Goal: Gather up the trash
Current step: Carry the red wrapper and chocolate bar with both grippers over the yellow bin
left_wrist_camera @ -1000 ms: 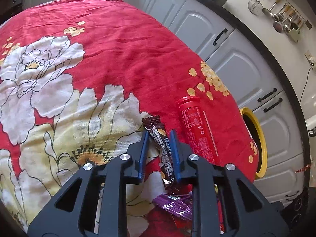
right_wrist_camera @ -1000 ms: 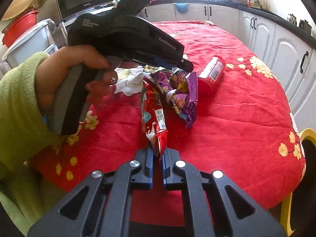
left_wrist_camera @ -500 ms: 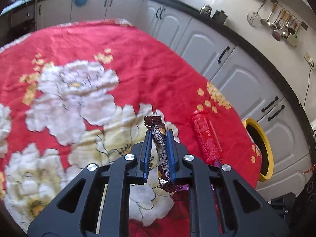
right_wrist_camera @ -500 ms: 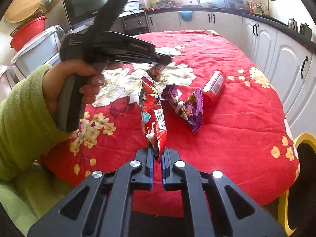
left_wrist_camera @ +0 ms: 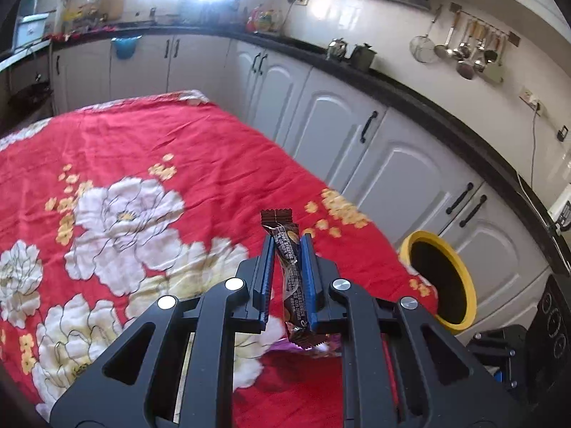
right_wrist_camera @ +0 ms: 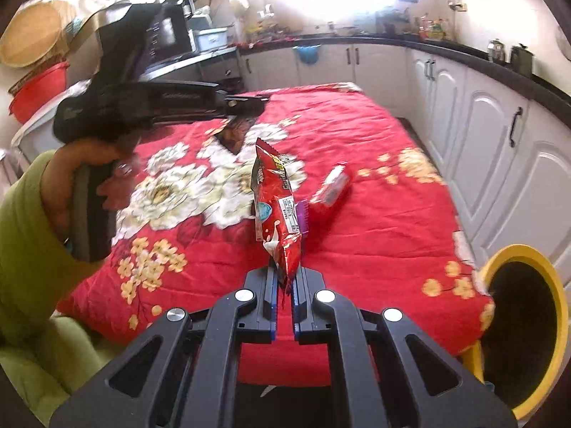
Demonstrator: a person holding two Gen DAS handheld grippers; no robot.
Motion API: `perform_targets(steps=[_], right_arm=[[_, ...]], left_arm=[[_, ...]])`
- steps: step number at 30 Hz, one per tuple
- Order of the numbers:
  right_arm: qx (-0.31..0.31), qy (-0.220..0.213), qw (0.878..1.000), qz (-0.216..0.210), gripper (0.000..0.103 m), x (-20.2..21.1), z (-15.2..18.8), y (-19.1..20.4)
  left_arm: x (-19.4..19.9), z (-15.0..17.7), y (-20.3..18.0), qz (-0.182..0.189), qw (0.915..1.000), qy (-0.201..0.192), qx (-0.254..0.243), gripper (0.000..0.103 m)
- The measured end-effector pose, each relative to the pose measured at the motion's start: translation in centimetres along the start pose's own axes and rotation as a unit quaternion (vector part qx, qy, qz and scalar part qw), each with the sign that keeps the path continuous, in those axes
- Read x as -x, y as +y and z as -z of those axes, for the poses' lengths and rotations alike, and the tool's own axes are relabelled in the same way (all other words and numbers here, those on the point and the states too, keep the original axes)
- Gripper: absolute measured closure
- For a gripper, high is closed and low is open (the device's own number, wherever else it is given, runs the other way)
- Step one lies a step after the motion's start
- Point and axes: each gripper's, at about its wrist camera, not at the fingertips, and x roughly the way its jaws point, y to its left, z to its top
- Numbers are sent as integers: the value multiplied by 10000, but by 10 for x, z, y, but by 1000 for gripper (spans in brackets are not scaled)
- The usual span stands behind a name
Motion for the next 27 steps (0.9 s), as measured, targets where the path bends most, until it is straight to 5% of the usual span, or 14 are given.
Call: perform_targets(steps=[27], right_arm=[[-991,-946,9847,1074,97,101,5,-106]], left_arm=[[-20,-16,-131,874,9931,-241,-743,93]])
